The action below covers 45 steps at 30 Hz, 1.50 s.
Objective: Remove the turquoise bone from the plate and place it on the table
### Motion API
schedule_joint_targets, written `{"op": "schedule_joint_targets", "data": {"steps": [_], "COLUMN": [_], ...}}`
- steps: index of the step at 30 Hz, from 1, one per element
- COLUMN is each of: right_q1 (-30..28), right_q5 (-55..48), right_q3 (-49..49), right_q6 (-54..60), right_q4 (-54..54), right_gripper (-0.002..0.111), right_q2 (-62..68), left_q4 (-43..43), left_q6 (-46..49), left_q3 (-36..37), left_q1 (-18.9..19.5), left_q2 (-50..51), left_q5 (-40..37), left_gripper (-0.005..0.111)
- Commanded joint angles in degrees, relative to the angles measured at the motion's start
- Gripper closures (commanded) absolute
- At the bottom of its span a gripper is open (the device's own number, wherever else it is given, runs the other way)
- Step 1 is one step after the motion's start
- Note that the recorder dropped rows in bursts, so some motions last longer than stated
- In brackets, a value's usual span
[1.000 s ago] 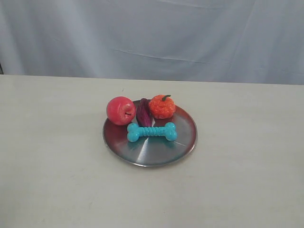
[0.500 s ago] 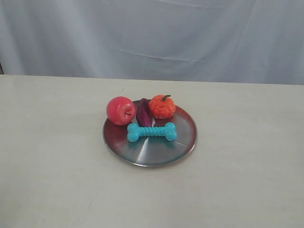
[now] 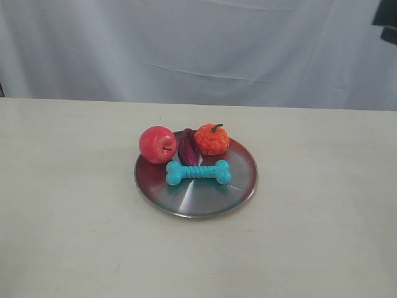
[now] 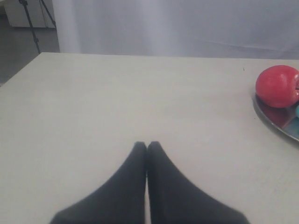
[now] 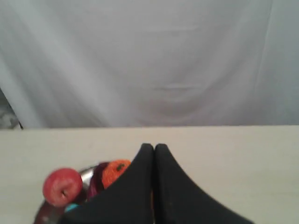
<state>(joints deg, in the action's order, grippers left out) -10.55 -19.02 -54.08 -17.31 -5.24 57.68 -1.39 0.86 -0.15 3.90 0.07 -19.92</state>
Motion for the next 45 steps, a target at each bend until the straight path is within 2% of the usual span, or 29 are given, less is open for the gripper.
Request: {"op": "schedule_joint_targets", "data": {"steps": [1,4,9,12,16,18,21,22,24,29,33,40,45], "right_q1": [0.5,0.5,0.5,1.0,1.0,1.0,2.5,3.8,6.2,12.1,14.1,14.0,14.7], "right_q5": [-15.7,-26.4,-38.7,-39.4,-39.5,-37.8,-36.1,-35.0,-32.4,-24.6,-19.5,-28.5,-29.1], "right_q3": [-12.3,-20.6,-29.9,-32.6,-33.1,-33.1,-33.1,-33.1,-33.1,-33.1,-34.4,-45.8,-50.4], "right_q6": [18.2,31.1,41.4,43.0,51.5,54.1,57.8,59.5,62.3,65.6,65.5,62.0,61.8], "right_q4": [8.2,17.6,24.9,25.2,25.3,25.5,26.4,26.4,26.4,22.9,22.3,22.9,23.2], "right_gripper": [0.108,0.108,0.108,0.108,0.108,0.105,0.069,0.053,0.044,0.047,0.047,0.047,0.047], "right_q2": [11.6,19.0,30.4,36.0,42.8,46.1,50.6,52.1,54.1,57.9,60.1,68.9,73.3], "left_q4": [-0.1,-0.1,-0.1,-0.1,-0.1,-0.1,-0.1,-0.1,-0.1,-0.1,-0.1,-0.1,-0.1], "left_q6": [-0.2,-0.2,-0.2,-0.2,-0.2,-0.2,-0.2,-0.2,-0.2,-0.2,-0.2,-0.2,-0.2], "left_q3": [0.1,0.1,0.1,0.1,0.1,0.1,0.1,0.1,0.1,0.1,0.1,0.1,0.1], "left_q1": [-0.4,-0.4,-0.4,-0.4,-0.4,-0.4,-0.4,-0.4,-0.4,-0.4,-0.4,-0.4,-0.4], "left_q2": [-0.1,-0.1,-0.1,-0.1,-0.1,-0.1,-0.1,-0.1,-0.1,-0.1,-0.1,-0.1,-0.1], "left_q5": [0.3,0.3,0.3,0.3,0.3,0.3,0.3,0.3,0.3,0.3,0.3,0.3,0.3], "left_gripper": [0.107,0.107,0.107,0.107,0.107,0.107,0.107,0.107,0.107,0.107,0.107,0.107,0.107]}}
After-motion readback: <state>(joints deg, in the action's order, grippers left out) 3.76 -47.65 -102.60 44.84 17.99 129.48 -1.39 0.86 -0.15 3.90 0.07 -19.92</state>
